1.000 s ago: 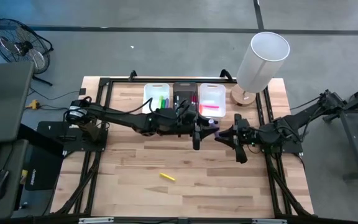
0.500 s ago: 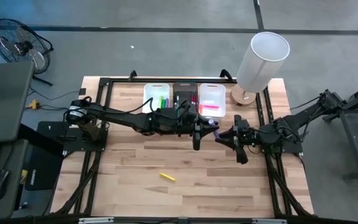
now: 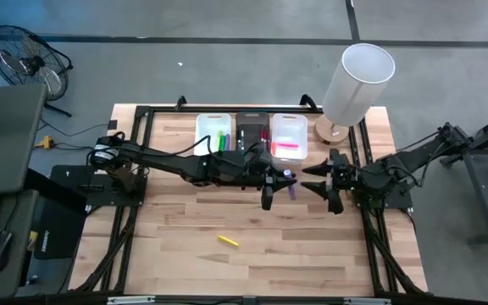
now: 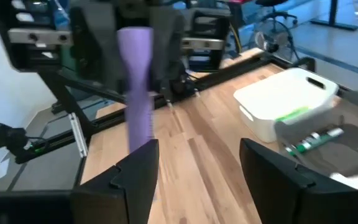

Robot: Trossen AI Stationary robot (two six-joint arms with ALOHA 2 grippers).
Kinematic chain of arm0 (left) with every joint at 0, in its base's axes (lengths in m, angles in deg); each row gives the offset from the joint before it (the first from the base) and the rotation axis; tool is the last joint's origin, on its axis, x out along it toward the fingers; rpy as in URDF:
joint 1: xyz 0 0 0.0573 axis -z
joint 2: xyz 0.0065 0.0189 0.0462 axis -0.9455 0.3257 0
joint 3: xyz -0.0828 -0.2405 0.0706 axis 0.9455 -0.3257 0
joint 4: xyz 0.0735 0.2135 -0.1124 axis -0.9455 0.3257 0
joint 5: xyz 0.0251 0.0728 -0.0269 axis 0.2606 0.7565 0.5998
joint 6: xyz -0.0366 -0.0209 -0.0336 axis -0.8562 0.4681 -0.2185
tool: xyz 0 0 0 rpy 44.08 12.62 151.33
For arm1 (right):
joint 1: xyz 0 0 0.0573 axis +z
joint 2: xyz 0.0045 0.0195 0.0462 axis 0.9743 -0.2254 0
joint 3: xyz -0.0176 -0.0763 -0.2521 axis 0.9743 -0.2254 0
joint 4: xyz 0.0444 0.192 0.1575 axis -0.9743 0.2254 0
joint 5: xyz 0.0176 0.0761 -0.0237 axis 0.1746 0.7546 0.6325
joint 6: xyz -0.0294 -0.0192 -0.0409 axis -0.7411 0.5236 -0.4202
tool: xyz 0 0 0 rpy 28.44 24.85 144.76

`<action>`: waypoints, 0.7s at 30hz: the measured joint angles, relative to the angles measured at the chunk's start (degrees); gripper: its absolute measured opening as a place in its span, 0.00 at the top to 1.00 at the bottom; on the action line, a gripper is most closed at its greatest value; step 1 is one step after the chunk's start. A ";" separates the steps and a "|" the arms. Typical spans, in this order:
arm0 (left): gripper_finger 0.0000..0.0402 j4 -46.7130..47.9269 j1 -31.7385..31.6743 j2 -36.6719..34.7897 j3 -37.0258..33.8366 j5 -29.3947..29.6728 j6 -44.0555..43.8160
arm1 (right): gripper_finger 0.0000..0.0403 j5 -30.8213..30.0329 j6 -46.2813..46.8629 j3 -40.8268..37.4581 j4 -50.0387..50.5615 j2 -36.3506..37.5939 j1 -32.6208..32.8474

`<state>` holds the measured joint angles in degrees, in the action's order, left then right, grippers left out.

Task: Pick & Place Markers
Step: Put the purple highlighter pen into the left white bin

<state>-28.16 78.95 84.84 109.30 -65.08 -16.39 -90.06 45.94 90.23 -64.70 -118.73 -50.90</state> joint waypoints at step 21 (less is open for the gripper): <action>0.85 31.55 -2.13 -9.96 0.23 18.18 -1.84 | 0.47 -4.18 10.61 0.00 19.04 4.18 0.03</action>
<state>3.39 76.82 74.88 109.53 -46.89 -18.24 -94.24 56.55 90.23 -45.66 -114.55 -50.87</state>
